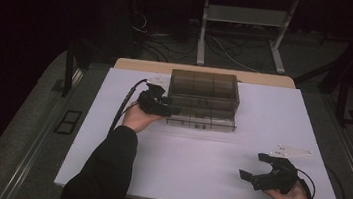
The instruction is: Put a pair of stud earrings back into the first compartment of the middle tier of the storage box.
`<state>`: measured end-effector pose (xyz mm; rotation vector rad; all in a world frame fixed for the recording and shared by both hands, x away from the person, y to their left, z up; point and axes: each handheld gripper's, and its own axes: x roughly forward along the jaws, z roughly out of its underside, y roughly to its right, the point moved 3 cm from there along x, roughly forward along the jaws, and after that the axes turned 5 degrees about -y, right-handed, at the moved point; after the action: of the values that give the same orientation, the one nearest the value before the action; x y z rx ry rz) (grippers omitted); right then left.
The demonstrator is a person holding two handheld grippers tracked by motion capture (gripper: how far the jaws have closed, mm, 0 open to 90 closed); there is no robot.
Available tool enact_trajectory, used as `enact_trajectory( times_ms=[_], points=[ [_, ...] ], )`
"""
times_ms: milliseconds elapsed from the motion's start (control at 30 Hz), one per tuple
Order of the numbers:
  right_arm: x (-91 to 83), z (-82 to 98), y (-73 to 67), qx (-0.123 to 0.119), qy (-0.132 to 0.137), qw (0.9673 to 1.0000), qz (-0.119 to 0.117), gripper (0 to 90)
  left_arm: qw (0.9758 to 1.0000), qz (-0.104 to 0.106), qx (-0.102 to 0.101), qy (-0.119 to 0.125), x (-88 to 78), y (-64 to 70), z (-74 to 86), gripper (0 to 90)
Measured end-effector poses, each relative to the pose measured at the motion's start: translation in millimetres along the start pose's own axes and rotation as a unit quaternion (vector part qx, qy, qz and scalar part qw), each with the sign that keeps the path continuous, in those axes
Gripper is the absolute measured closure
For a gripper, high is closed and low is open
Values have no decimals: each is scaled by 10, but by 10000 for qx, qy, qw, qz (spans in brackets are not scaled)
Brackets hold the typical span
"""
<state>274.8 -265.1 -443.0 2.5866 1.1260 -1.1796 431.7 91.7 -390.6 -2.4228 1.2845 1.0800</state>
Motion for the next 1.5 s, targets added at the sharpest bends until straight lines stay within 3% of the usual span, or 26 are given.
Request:
enact_trajectory(
  times_ms=[67, 200, 400, 667, 900, 1100, 1400, 1500],
  points=[
    [-2, -1, 2, 3, 10, 10000, -2, 2, 9999, -36, -28, 148, -63, 1, -5, 292],
    [-3, -2, 2, 3, 12, 10000, -1, 2, 9990, 105, -203, 372, -181, -11, 4, 202],
    [-7, -5, -1, 32, 31, 10000, -21, 2, 9984, 88, -322, 462, -343, -84, 54, 0],
    [-6, -5, -11, 55, 61, 10000, -23, 2, 9978, -75, -433, 503, -514, -190, 179, 0],
    [-1, -5, -18, 52, 57, 10000, -41, 2, 9972, -181, -521, 506, -562, -286, 310, 0],
    [-1, -6, -18, 78, 86, 9999, -31, 2, 9970, -152, -604, 468, -538, -357, 430, 0],
    [-1, -6, -24, 86, 97, 9999, -35, 2, 9982, -120, -569, 176, -436, -422, 573, 27],
    [0, -7, -23, 89, 100, 9999, -43, 2, 9978, -94, -648, 81, -399, -450, 625, 46]
  ],
)
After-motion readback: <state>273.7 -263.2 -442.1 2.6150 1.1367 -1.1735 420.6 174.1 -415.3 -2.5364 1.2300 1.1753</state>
